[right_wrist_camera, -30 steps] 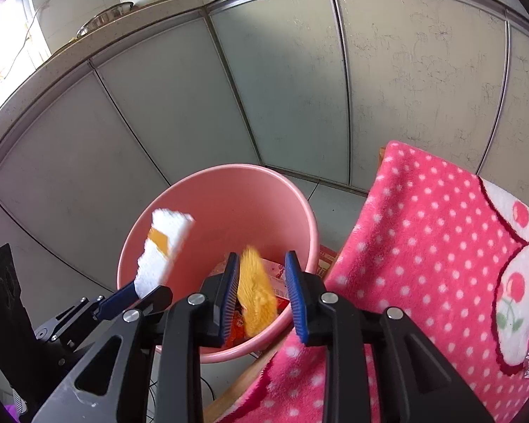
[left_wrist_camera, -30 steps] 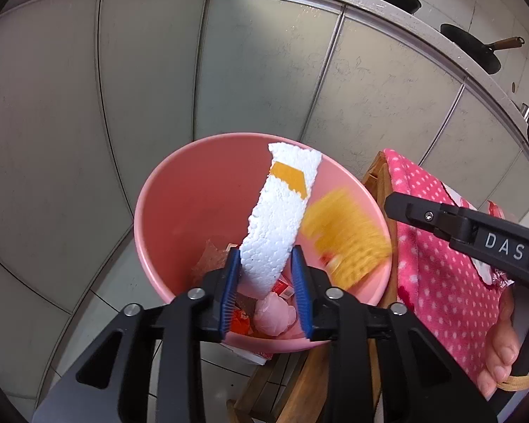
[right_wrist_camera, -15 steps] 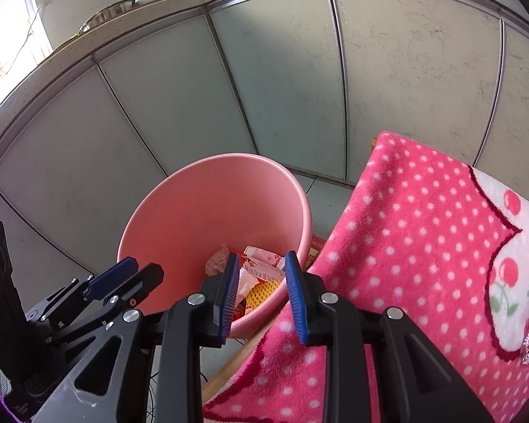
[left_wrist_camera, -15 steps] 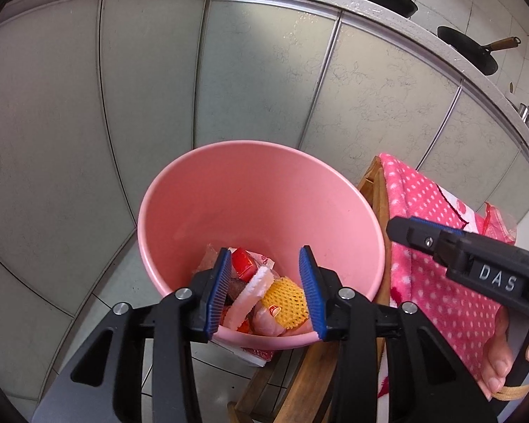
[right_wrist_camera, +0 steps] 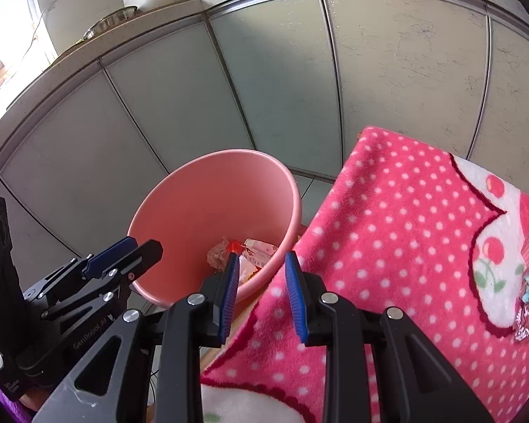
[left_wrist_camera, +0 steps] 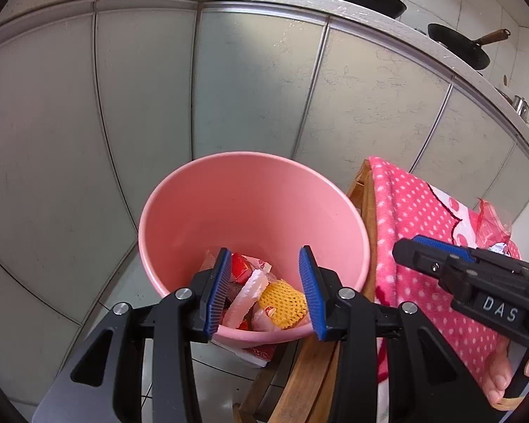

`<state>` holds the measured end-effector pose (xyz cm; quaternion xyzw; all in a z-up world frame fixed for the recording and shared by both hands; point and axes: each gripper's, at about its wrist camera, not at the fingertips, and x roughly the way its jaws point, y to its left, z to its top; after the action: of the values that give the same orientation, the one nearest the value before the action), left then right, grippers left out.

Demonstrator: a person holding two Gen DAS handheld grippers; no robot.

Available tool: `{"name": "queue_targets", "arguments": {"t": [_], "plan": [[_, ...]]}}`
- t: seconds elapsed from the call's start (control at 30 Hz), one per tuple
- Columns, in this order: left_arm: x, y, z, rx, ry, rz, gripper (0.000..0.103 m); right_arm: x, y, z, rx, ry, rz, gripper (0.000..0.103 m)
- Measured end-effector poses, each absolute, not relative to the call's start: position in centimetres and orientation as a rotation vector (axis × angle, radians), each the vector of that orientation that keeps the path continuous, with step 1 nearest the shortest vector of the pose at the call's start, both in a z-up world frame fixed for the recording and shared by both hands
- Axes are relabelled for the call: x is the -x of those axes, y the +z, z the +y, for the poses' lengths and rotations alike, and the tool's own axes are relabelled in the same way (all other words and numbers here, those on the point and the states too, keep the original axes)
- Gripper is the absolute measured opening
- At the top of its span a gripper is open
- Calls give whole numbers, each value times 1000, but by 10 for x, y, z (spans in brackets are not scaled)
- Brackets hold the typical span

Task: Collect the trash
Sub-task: 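Withdraw both tools from the bucket back over the table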

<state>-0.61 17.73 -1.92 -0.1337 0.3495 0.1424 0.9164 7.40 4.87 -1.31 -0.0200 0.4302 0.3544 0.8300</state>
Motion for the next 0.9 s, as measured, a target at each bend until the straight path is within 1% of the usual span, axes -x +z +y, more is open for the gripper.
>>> {"name": "queue_targets", "arguments": {"t": [0.43,0.9], "plan": [[7,-11,159,236,280,723,40,-57,-16,12,12,724,926,27],[2,-10,120,167,210,752,40,-37,-6,-37,-11,679,879,27]]}}
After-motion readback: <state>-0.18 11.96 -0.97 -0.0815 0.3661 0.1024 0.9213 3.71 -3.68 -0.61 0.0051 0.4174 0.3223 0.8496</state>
